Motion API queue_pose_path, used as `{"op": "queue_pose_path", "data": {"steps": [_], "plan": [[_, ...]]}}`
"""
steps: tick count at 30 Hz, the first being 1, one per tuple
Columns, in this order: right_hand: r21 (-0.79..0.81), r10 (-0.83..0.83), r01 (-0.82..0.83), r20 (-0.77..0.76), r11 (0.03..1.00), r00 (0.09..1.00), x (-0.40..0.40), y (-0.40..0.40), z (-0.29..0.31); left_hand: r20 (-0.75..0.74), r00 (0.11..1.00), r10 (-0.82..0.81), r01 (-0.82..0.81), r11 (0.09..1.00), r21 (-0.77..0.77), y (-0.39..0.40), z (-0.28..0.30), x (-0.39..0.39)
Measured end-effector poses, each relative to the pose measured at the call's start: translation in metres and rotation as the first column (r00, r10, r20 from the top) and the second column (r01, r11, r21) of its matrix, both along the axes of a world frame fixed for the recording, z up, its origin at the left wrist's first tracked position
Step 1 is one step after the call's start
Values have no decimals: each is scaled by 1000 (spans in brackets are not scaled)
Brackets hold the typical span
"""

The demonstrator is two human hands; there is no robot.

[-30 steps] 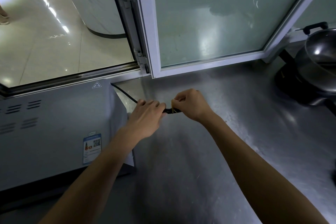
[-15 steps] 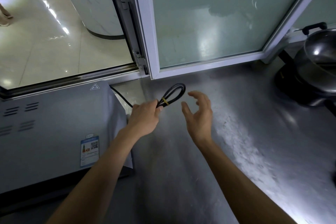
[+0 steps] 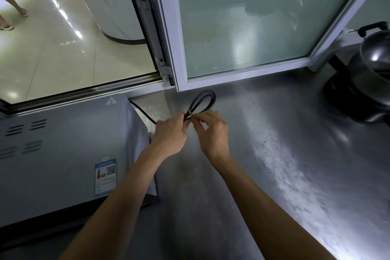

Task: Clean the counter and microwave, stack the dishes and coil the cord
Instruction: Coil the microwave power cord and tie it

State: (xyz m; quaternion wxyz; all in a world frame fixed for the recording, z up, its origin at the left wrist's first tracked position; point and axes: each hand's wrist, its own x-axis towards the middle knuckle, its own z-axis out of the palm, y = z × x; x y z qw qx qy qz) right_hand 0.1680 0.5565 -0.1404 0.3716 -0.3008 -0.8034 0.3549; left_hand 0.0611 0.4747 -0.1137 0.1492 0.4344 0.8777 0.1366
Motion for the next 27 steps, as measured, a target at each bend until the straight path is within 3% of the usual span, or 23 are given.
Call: {"op": "queue_pose_path", "data": {"steps": [8, 14, 20, 24, 27], "plan": [[-37, 15, -13, 54, 999, 998, 6, 19, -12, -122, 992, -41, 46, 998, 41, 13, -15, 3], [-229, 75, -52, 93, 972, 993, 9, 25, -28, -246, 967, -66, 65, 998, -14, 15, -47, 1], [-603, -66, 121, 112, 788, 991, 20, 36, -48, -342, 936, -81, 47, 993, -106, 18, -76, -1], [-697, -94, 155, 126, 700, 988, 19, 53, -65, -379, 922, -83, 25, 988, -155, 21, -94, -6], [-709, -45, 136, 145, 692, 988, 12, 63, -77, -357, 930, -85, 5, 976, -217, 27, -103, -12]]}}
